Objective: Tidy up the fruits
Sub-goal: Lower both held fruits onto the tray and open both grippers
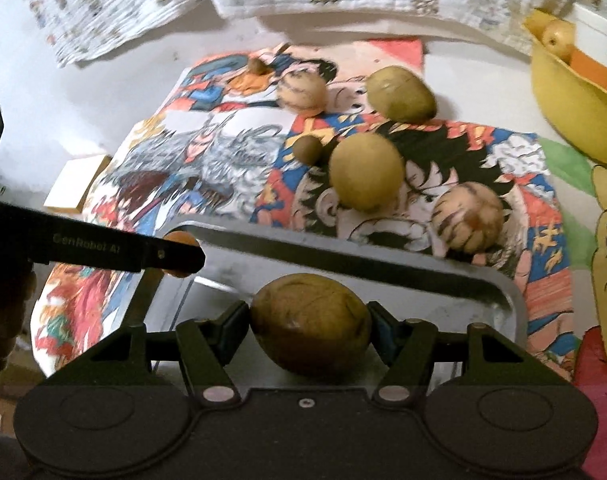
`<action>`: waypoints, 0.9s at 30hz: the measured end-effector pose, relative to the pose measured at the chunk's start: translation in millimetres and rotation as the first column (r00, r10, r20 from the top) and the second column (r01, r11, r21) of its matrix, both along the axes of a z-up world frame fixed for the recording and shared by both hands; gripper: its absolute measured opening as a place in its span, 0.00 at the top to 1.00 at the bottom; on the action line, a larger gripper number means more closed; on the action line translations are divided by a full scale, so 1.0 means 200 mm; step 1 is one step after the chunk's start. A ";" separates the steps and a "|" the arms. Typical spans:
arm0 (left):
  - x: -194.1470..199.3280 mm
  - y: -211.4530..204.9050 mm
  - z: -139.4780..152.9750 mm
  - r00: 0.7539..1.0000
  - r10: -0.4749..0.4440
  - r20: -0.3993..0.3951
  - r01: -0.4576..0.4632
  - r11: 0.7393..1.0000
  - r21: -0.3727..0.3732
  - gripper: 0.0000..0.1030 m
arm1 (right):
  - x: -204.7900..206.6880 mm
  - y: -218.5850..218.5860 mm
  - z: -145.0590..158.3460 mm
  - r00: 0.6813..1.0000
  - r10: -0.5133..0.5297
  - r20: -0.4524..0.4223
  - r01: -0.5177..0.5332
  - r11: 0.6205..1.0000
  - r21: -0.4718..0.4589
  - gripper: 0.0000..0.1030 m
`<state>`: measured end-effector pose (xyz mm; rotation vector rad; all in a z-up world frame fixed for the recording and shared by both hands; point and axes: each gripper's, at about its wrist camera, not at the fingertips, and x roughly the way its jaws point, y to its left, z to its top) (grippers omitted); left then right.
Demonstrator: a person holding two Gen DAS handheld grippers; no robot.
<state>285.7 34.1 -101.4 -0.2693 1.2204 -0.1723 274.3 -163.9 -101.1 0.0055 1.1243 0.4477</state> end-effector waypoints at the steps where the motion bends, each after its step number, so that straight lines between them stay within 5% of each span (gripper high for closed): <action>1: -0.02 0.00 0.00 1.000 -0.001 -0.004 0.001 1.000 0.002 0.65 | 0.00 0.00 0.00 1.000 0.009 -0.006 -0.009 1.000 0.001 0.37; 18: -0.15 -0.02 -0.06 0.998 0.042 -0.044 -0.040 0.998 0.053 0.64 | -0.08 0.00 -0.06 0.997 0.042 -0.067 -0.042 0.999 0.005 0.40; 23: -0.18 -0.01 -0.04 0.998 0.063 -0.031 -0.062 0.997 0.036 0.62 | -0.11 -0.01 -0.02 0.998 0.054 -0.045 -0.053 0.998 0.013 0.31; 27: -0.22 0.01 -0.01 0.996 0.093 -0.017 -0.093 0.995 0.025 0.50 | -0.15 -0.04 0.00 0.998 0.055 -0.024 -0.054 0.998 0.016 0.21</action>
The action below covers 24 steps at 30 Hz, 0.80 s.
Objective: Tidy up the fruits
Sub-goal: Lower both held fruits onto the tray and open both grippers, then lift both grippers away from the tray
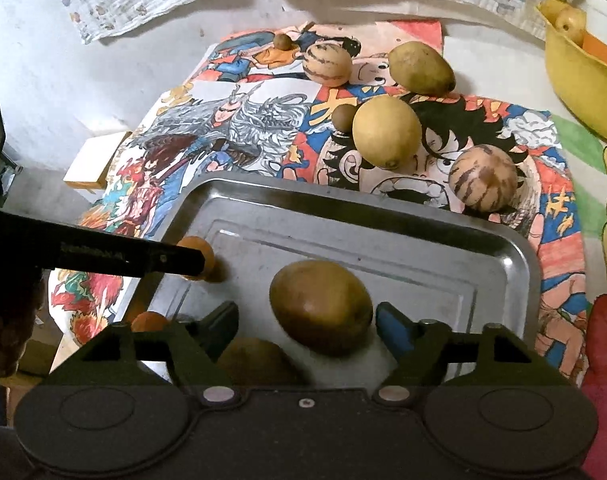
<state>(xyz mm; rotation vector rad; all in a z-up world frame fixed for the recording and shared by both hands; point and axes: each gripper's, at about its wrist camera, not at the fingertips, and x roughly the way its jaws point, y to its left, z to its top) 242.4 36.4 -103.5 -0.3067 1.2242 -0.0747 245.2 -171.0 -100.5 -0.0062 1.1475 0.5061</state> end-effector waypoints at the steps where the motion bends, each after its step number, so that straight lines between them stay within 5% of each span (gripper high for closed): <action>1: -0.01 0.00 0.01 1.000 0.005 0.005 -0.005 1.000 0.000 0.48 | -0.01 0.00 0.01 1.000 0.002 0.006 -0.001 1.000 -0.004 0.19; 12: -0.18 0.00 0.13 0.996 0.044 0.074 -0.048 0.998 0.049 0.06 | -0.17 -0.04 0.10 0.992 0.090 0.083 -0.087 0.995 -0.042 0.04; 24: -0.50 -0.10 0.18 0.996 -0.002 0.086 -0.009 0.992 0.124 0.01 | -0.37 -0.09 0.12 0.977 0.187 0.104 -0.175 0.979 -0.108 0.01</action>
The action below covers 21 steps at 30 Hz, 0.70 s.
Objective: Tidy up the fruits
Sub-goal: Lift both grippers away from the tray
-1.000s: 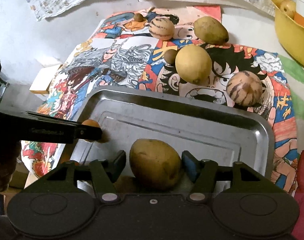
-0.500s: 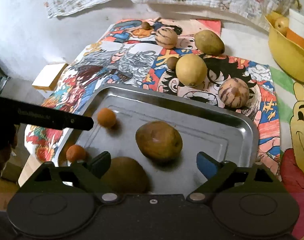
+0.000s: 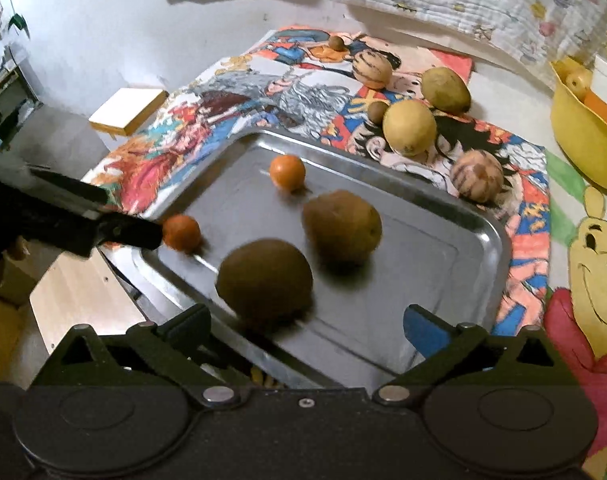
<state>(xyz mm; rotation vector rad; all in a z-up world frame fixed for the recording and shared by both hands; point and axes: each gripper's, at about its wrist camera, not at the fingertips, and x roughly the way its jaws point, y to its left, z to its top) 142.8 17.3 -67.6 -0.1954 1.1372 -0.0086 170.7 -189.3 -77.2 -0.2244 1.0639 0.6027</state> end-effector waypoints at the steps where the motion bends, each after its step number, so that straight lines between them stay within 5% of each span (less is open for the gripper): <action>1: -0.02 -0.01 0.00 1.000 -0.011 -0.004 0.011 1.000 0.005 0.01 | -0.01 -0.01 0.00 1.000 -0.006 -0.002 0.006 1.000 -0.009 0.01; 21: -0.05 -0.30 -0.02 0.973 -0.216 -0.078 0.222 0.971 0.084 0.01 | -0.05 -0.41 -0.05 0.950 -0.308 -0.055 0.301 0.947 -0.109 0.01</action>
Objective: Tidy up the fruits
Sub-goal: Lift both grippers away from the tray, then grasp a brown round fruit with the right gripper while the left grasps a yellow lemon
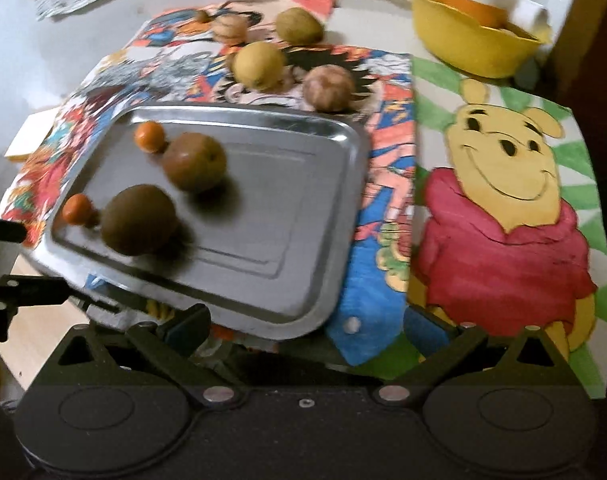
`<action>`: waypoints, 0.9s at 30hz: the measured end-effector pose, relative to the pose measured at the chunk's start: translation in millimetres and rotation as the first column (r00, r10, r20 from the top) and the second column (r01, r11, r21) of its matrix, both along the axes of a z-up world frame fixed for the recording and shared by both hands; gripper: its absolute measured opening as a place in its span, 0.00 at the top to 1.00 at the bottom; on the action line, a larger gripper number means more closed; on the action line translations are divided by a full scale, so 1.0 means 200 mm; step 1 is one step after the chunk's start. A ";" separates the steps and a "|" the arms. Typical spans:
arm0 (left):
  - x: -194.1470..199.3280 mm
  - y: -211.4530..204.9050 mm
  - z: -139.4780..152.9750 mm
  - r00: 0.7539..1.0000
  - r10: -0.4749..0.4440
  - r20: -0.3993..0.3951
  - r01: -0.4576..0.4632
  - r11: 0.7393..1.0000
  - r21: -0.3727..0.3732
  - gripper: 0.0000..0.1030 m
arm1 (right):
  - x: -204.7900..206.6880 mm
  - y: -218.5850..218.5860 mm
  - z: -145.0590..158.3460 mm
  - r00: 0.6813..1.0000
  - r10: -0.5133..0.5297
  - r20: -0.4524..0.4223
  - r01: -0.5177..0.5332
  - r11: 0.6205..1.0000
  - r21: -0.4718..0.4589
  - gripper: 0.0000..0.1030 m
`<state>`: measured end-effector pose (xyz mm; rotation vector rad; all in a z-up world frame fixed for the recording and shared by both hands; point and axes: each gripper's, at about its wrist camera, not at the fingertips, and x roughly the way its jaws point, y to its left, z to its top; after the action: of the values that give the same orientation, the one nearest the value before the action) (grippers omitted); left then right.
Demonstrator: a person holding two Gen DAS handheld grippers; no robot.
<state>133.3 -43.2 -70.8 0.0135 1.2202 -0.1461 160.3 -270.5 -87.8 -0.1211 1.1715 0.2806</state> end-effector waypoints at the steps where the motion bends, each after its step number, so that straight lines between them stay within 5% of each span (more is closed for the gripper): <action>1: 0.01 0.00 0.01 1.000 -0.002 0.004 0.002 1.000 0.000 0.01 | 0.01 -0.01 0.00 1.000 -0.011 0.003 0.011 1.000 -0.001 0.01; 22: 0.50 0.09 0.06 0.998 0.064 0.024 -0.063 0.997 -0.038 0.01 | 0.38 -0.03 0.05 0.989 -0.121 0.084 0.120 0.993 0.008 0.01; 27: 0.68 0.14 0.06 0.993 0.120 -0.005 -0.120 0.986 -0.118 0.01 | 0.48 0.01 0.04 0.984 -0.137 0.115 0.137 0.990 0.009 0.01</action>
<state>270.2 -15.5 -58.2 -0.1629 1.2047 -0.1132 255.6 -269.2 -78.8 -0.0546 1.0600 0.1502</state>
